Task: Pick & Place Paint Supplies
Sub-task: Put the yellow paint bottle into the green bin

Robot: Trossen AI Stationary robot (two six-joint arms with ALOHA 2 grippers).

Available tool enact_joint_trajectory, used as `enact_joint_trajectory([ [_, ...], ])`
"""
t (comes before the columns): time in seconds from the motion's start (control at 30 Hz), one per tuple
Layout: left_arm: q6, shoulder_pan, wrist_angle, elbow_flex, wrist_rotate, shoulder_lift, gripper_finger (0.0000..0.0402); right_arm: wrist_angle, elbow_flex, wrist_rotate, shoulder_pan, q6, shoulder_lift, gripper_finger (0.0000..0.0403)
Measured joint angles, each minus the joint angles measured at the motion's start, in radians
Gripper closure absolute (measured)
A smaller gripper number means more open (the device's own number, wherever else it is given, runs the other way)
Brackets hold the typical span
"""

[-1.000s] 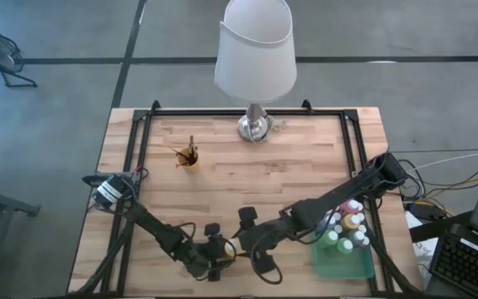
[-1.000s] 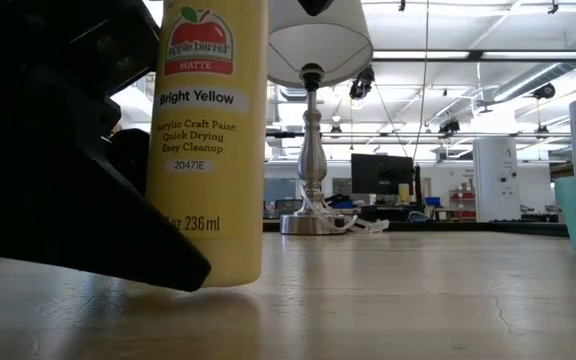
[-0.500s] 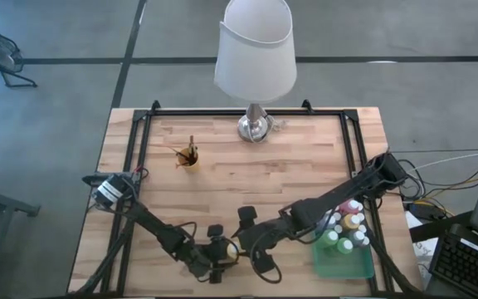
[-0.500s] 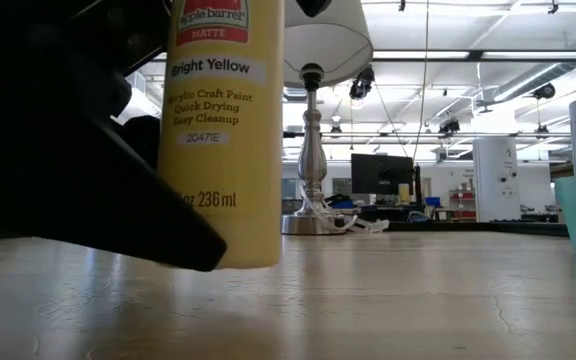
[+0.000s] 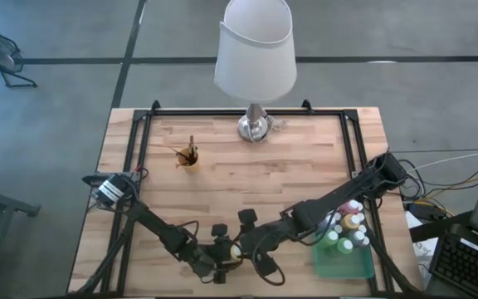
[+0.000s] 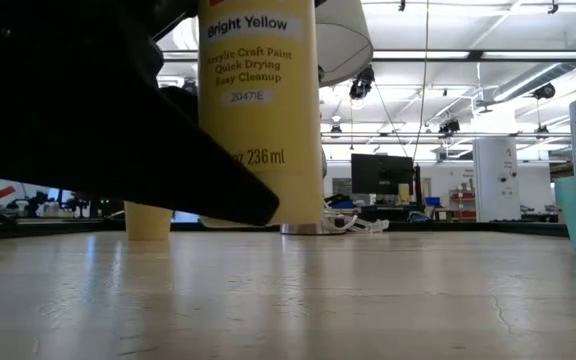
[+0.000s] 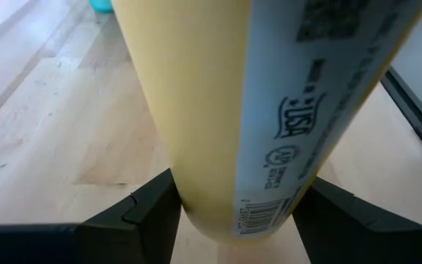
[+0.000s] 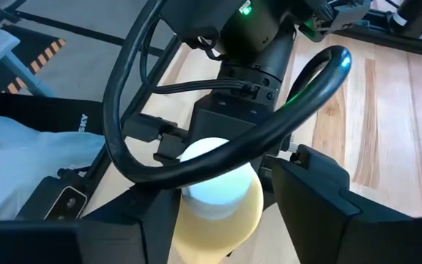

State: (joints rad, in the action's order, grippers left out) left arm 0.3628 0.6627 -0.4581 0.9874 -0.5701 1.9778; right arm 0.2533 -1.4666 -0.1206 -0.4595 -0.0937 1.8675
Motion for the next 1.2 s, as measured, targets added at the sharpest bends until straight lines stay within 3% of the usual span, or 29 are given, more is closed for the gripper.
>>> enact_joint_trajectory([
  [0.4, 0.005, -0.002, -0.002, -0.008, -0.027, 0.000, 0.0170, 0.003, 0.000, -0.002, 0.000, -0.003, 0.000, 0.0291],
  [0.73, 0.028, -0.002, -0.001, -0.008, -0.033, 0.000, 0.0167, 0.002, 0.000, -0.006, 0.001, -0.002, 0.000, 0.0290],
  [1.03, 0.058, -0.002, 0.054, 0.003, -0.052, -0.023, 0.0090, 0.091, -0.034, -0.021, 0.002, -0.020, -0.007, 0.0290],
  [1.2, 0.061, 0.024, 0.124, -0.019, -0.130, -0.080, 0.0084, 0.248, -0.089, -0.056, -0.014, -0.058, -0.052, 0.0290],
])
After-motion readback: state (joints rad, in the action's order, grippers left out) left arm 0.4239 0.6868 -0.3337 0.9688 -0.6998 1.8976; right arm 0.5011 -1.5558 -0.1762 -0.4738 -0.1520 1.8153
